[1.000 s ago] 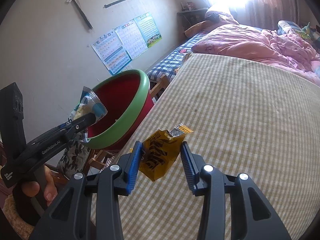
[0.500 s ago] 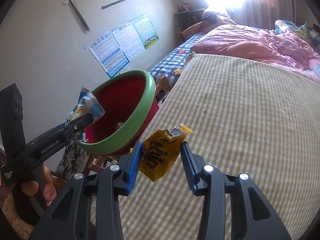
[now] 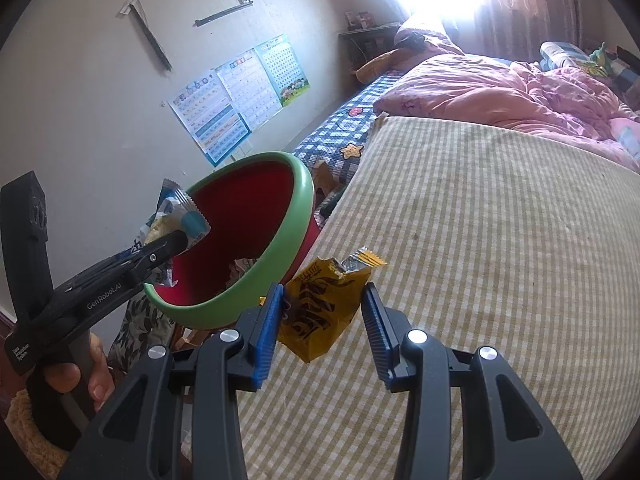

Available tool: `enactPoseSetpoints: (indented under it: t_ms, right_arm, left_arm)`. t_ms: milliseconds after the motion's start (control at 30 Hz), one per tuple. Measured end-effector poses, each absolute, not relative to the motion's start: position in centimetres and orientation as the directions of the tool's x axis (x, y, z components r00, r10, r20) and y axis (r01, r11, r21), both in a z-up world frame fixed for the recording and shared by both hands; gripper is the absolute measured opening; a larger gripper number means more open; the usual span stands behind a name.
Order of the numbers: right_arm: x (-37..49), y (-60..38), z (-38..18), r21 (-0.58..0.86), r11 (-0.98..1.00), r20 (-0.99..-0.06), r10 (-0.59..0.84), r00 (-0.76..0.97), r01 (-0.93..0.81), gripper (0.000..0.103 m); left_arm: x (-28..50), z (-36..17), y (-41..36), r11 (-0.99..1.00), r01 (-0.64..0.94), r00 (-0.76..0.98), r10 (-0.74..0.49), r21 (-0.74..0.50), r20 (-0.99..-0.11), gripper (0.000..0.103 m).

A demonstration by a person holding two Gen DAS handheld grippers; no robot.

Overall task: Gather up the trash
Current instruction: 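Lift both held items and carry them over the red bucket, then hold both items over the red bucket and open both tools to drop them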

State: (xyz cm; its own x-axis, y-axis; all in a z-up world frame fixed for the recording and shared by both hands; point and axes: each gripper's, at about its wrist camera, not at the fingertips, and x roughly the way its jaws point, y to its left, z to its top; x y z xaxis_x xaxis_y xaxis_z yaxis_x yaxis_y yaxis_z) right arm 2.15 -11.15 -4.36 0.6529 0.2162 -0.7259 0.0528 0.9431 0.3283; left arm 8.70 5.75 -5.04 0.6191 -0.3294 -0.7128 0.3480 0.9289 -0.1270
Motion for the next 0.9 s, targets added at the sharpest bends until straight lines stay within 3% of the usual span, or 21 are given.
enactPoseSetpoints:
  t_ms: [900]
  right_arm:
    - [8.2,-7.5,-2.5,0.316,0.948,-0.683,0.263,0.681,-0.049,0.041]
  left_arm:
    - [12.0,-5.7,8.1,0.945,0.299,0.618,-0.297,-0.132,-0.728,0.035]
